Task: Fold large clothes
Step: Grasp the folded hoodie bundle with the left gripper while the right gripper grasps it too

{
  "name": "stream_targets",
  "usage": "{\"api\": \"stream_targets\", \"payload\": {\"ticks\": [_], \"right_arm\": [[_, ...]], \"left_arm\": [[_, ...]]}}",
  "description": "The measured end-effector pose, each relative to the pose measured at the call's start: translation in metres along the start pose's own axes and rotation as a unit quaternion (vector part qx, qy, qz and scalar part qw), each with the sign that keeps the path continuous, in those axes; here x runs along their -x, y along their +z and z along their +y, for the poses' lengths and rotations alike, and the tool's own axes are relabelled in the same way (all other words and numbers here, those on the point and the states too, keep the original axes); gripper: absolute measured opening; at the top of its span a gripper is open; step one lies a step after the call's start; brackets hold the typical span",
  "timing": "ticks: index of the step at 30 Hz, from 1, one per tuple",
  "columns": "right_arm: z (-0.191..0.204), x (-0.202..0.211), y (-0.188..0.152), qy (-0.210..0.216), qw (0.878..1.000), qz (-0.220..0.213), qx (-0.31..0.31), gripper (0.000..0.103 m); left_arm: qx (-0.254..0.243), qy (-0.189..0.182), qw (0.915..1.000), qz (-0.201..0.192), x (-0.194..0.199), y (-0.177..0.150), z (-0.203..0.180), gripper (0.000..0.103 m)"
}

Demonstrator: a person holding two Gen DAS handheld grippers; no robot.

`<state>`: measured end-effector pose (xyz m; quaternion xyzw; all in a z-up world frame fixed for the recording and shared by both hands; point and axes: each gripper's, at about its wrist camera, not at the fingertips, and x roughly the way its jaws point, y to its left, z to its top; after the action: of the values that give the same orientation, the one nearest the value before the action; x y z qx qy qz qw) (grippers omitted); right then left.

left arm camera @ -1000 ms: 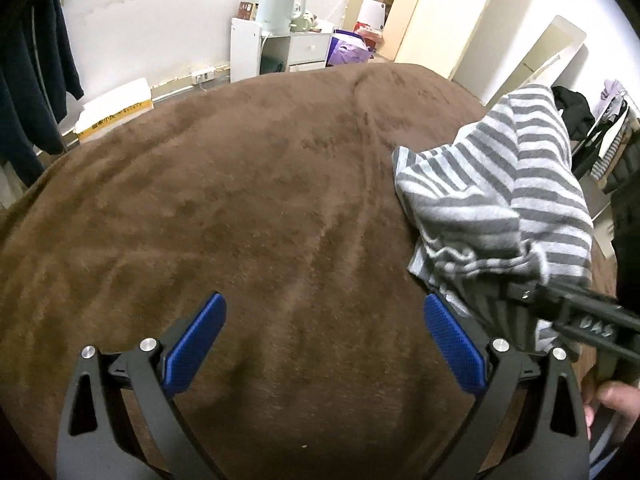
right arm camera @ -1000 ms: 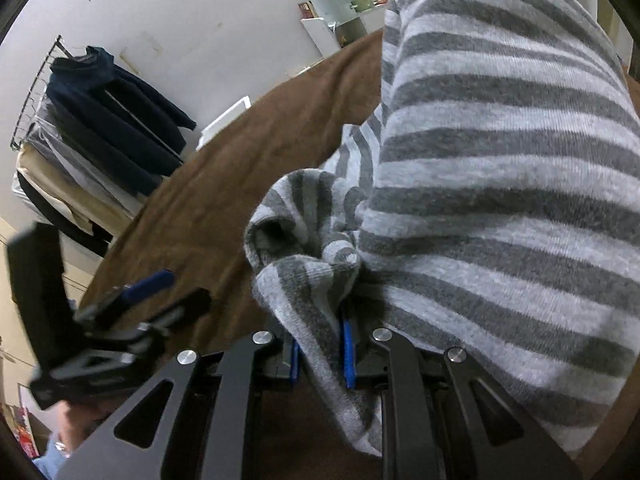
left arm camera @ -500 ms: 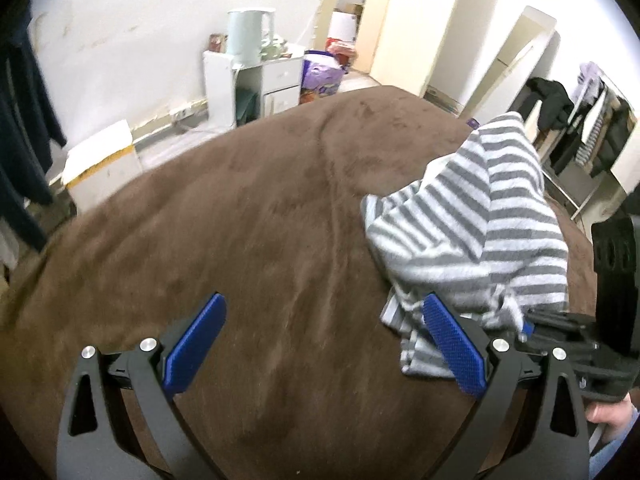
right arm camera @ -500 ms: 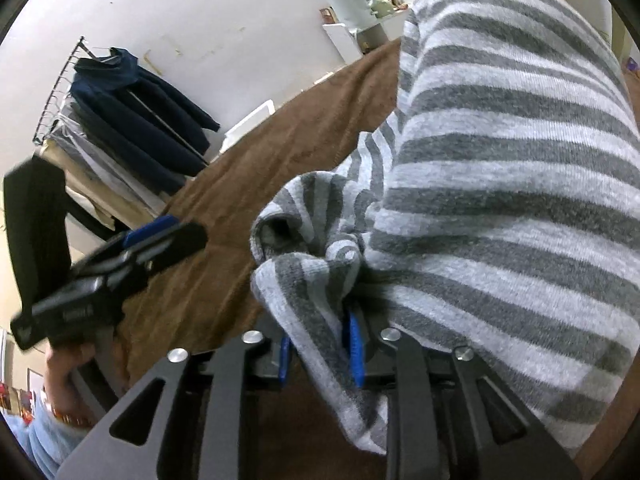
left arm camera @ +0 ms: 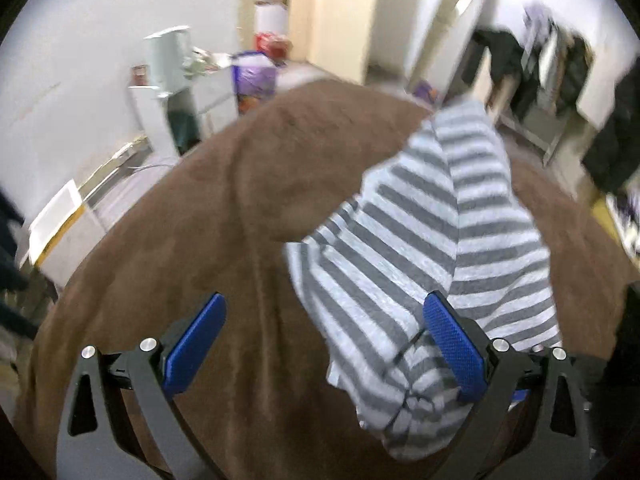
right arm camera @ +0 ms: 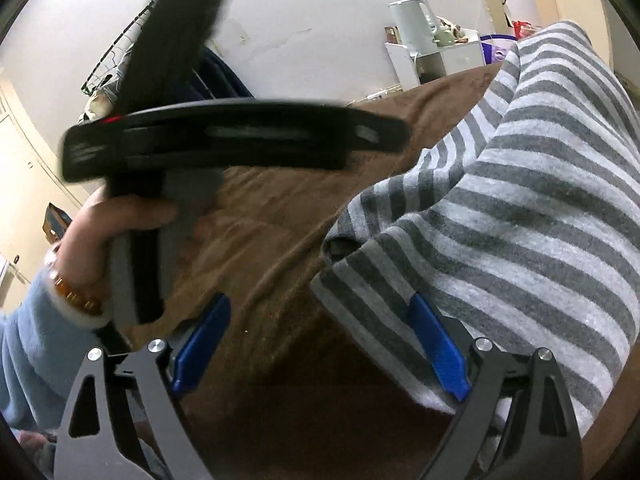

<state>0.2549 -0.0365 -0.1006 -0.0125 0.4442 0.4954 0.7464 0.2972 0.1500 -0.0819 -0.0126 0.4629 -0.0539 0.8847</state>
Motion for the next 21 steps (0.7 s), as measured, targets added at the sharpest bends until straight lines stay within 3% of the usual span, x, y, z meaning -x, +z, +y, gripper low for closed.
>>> {"api": "stream_targets", "payload": {"ticks": [4,9,14,17,19,21], "right_arm": [[0.006,0.008,-0.007,-0.004,1.0,0.006,0.013,0.09],[0.001,0.047,-0.013,-0.024,1.0,-0.01,0.016,0.09],[-0.027,0.089,0.005,-0.076,0.996,-0.049,-0.012,0.088],[-0.044,0.105,0.027,-0.115,0.989,-0.091,-0.037,0.078],[-0.06,0.108,0.046,-0.146,0.982,-0.107,-0.055,0.064],[-0.075,0.102,0.064,-0.176,0.975,-0.119,-0.068,0.042]], "left_arm": [[-0.041,0.011,0.9986,0.032,-0.032,-0.007,-0.017,0.097],[-0.01,0.015,0.9994,0.03,-0.043,-0.02,-0.014,0.097],[-0.003,0.021,0.9995,0.024,-0.045,-0.028,-0.015,0.097],[0.007,0.026,0.9995,0.019,-0.043,-0.031,-0.017,0.097],[0.012,0.027,0.9994,0.017,-0.043,-0.033,-0.017,0.097],[0.017,0.029,0.9993,0.016,-0.043,-0.034,-0.017,0.097]]}}
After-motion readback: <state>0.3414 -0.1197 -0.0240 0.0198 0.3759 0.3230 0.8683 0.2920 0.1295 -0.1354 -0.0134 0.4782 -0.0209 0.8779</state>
